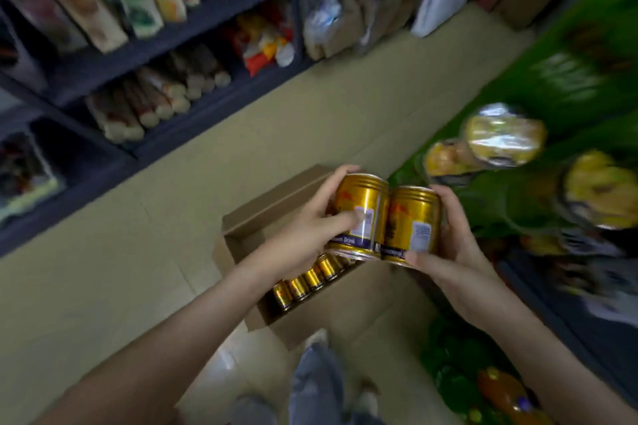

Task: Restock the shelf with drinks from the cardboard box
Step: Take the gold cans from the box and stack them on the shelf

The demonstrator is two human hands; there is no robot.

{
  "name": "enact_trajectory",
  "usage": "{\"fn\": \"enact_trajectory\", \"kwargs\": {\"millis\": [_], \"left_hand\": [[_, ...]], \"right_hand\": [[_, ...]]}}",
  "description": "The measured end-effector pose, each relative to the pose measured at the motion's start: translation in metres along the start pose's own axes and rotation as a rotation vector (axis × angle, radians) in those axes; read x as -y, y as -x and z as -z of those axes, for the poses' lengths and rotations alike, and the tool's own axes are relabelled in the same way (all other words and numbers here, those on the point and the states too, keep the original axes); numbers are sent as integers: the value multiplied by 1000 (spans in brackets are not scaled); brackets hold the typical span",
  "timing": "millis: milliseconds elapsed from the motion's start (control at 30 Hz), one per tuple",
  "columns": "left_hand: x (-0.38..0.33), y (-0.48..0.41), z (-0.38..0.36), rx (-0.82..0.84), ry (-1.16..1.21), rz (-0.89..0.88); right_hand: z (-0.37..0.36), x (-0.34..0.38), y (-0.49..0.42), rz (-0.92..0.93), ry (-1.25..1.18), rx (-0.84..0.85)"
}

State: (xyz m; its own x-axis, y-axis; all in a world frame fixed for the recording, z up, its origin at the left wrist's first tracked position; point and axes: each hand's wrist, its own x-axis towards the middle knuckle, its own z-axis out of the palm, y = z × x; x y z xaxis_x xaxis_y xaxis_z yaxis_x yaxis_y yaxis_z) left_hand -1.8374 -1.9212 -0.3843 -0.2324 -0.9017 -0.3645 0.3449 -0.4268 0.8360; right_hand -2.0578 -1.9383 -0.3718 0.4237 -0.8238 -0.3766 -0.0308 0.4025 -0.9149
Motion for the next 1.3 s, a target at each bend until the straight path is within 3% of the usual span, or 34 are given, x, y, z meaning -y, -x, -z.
{"fn": "enact_trajectory", "kwargs": {"millis": [233, 533, 700, 967, 1300], "left_hand": [[-36, 56, -167, 255, -65, -74], [43, 158, -451, 576, -214, -187], [54, 202, -585, 719, -280, -282], [37, 228, -729, 886, -368, -499], [-4, 185, -821, 901, -309, -806]], "right_hand": [[58, 64, 180, 190, -73, -178], [169, 55, 485, 436, -45, -508], [217, 72, 608, 553, -15, -669], [276, 112, 716, 796, 86, -846], [358, 192, 776, 994, 391, -988]]}}
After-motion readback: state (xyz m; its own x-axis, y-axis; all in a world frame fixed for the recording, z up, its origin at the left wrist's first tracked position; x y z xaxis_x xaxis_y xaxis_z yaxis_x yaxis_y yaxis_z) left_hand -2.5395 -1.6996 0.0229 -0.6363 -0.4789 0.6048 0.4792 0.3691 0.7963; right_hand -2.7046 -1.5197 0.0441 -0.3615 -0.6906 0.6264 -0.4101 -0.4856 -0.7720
